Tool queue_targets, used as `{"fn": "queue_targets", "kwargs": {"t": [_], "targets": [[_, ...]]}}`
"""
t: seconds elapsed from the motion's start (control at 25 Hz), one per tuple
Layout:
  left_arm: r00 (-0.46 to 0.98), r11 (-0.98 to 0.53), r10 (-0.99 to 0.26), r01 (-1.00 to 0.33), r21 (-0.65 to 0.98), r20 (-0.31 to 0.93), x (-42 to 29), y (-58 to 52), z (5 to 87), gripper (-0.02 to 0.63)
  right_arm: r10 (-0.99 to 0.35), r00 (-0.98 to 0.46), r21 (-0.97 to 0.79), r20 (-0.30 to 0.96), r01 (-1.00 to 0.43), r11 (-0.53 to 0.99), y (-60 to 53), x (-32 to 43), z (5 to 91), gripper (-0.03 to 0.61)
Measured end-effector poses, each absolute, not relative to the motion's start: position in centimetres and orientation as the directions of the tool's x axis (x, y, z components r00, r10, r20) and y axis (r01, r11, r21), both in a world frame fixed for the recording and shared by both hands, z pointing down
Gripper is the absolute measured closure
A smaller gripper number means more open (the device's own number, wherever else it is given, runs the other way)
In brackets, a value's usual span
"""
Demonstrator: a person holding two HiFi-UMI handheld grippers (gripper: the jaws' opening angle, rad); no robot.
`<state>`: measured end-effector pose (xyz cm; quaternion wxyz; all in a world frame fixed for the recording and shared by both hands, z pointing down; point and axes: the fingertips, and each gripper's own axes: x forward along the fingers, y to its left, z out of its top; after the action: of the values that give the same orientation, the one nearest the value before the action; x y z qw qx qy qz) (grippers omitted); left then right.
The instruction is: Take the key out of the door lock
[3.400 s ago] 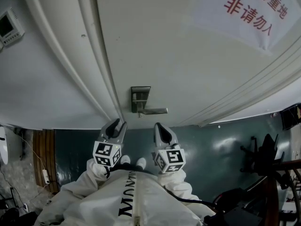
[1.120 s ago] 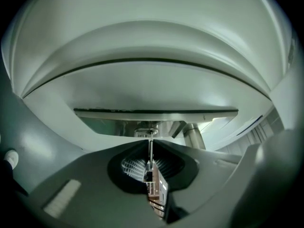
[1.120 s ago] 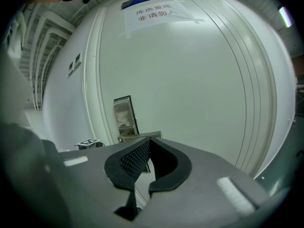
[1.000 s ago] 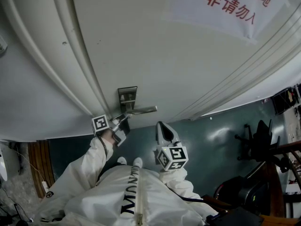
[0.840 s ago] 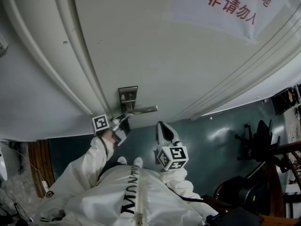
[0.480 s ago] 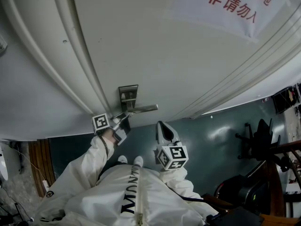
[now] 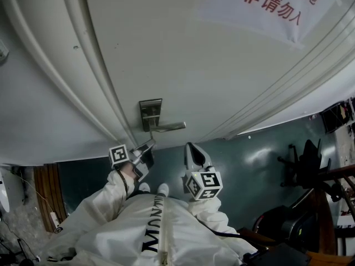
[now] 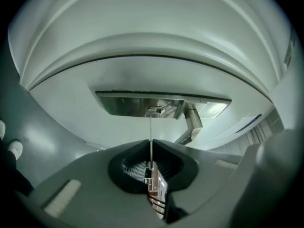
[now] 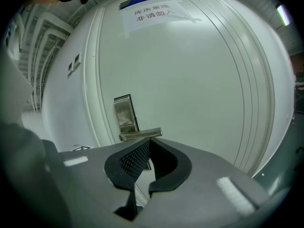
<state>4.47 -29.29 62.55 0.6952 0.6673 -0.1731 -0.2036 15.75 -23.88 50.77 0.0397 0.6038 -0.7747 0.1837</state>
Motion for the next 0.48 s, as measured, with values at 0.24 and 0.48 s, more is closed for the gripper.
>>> {"fn": "queue_targets", "kwargs": {"t": [0.24,0.48], "targets": [[0.871,-0.033,-0.490,0.022,0.999,-0.036,4.4,-28.8,61.8,0.592,-0.915,-0.284,-0.244,0.288,-0.945,0.216,-23.8,15.2,51.1,0.578],[0.885,-0.032,-0.465,-0.061,0.998,0.039,4.3,-27.8,63.3,0.592,-0.915,-0.285,-0.245,0.284,-0.945,0.218,-23.7,15.3,51.0,0.578]]}}
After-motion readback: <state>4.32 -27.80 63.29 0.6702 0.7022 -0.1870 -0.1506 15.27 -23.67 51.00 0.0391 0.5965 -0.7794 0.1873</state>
